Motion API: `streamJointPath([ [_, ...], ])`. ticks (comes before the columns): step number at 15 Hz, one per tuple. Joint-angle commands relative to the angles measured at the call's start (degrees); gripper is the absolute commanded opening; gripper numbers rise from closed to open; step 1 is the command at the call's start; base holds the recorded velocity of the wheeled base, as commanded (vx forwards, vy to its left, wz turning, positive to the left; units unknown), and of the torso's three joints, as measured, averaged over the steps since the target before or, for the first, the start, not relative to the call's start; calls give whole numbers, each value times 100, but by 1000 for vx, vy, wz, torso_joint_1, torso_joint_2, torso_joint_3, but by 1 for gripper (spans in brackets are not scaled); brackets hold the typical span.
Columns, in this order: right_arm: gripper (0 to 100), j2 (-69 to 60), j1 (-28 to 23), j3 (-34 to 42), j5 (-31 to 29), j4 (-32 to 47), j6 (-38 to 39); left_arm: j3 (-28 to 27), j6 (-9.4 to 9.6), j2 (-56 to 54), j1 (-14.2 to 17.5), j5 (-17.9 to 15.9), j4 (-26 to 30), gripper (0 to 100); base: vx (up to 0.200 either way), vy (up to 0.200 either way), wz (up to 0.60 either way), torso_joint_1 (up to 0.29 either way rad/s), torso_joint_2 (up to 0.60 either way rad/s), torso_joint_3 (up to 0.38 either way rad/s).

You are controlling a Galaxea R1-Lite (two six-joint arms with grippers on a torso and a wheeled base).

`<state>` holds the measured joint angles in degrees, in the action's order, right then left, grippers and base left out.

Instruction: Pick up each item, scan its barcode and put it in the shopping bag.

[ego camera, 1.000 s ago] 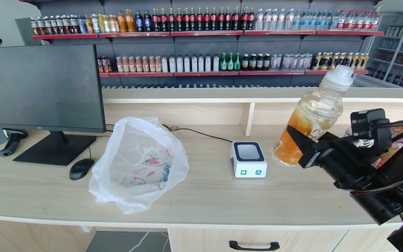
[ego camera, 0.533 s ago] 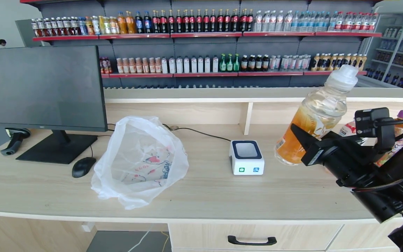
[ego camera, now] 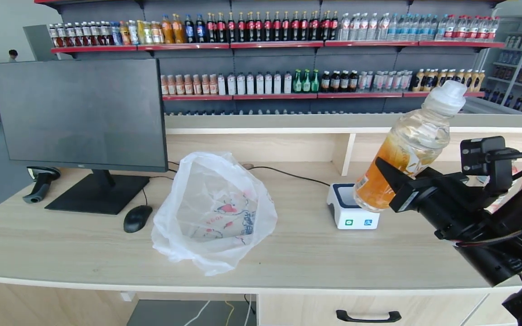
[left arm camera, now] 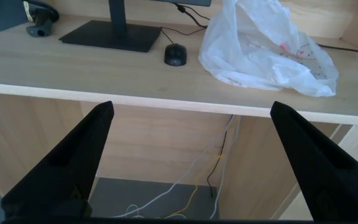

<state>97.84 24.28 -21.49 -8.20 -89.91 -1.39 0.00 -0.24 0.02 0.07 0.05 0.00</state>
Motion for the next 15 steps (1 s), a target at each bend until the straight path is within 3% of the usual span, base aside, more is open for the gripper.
streamJointPath([
  [1,0,-37,6,-4,3,-9,-2,0,-2,6,1,4,0,100,0,200,0,12,2,7],
  [11,0,-72,6,49,3,-9,-2,0,7,-2,-7,4,0,100,0,20,0,1,0,0],
  [15,0,-63,15,66,3,-9,-2,0,-2,-2,1,4,0,100,0,0,600,0,1,4],
])
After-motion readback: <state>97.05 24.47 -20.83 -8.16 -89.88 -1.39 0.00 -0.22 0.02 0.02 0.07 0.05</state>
